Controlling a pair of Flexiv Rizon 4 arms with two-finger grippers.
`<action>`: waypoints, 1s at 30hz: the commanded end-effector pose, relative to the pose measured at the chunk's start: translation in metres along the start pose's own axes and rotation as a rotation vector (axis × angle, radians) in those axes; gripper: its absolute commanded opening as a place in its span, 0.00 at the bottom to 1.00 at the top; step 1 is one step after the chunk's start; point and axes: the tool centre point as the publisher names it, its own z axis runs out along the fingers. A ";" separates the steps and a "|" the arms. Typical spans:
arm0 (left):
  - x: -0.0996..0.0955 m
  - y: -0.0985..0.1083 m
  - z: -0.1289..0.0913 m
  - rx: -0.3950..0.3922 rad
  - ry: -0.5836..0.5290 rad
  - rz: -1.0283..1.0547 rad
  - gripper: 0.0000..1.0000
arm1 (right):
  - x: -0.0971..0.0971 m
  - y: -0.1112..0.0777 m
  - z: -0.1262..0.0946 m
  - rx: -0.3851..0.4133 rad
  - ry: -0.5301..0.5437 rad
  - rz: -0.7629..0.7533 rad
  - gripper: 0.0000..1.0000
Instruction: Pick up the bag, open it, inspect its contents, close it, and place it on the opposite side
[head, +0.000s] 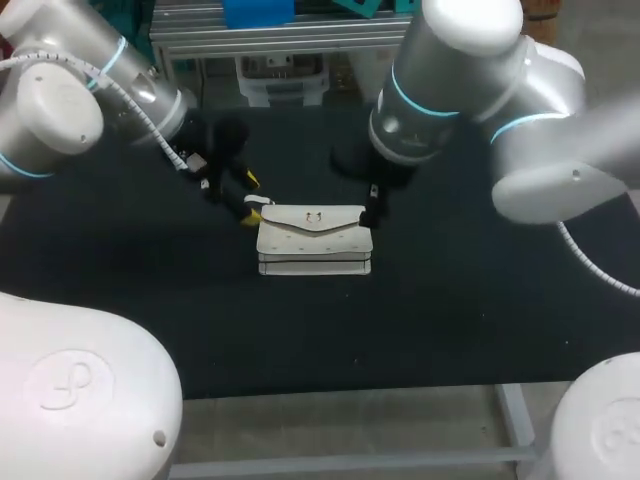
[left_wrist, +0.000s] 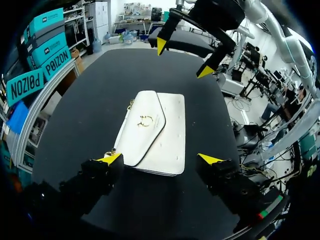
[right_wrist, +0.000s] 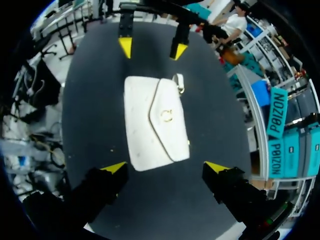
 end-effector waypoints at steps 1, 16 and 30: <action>0.000 -0.005 0.002 -0.058 -0.044 -0.056 1.00 | -0.001 0.007 -0.003 0.058 0.227 0.047 1.00; -0.004 0.007 0.005 -0.070 -0.133 -0.181 1.00 | 0.021 -0.015 -0.004 0.024 0.189 0.389 1.00; -0.009 -0.006 0.005 -0.087 -0.078 -0.398 1.00 | -0.003 -0.008 0.014 0.239 0.219 0.666 1.00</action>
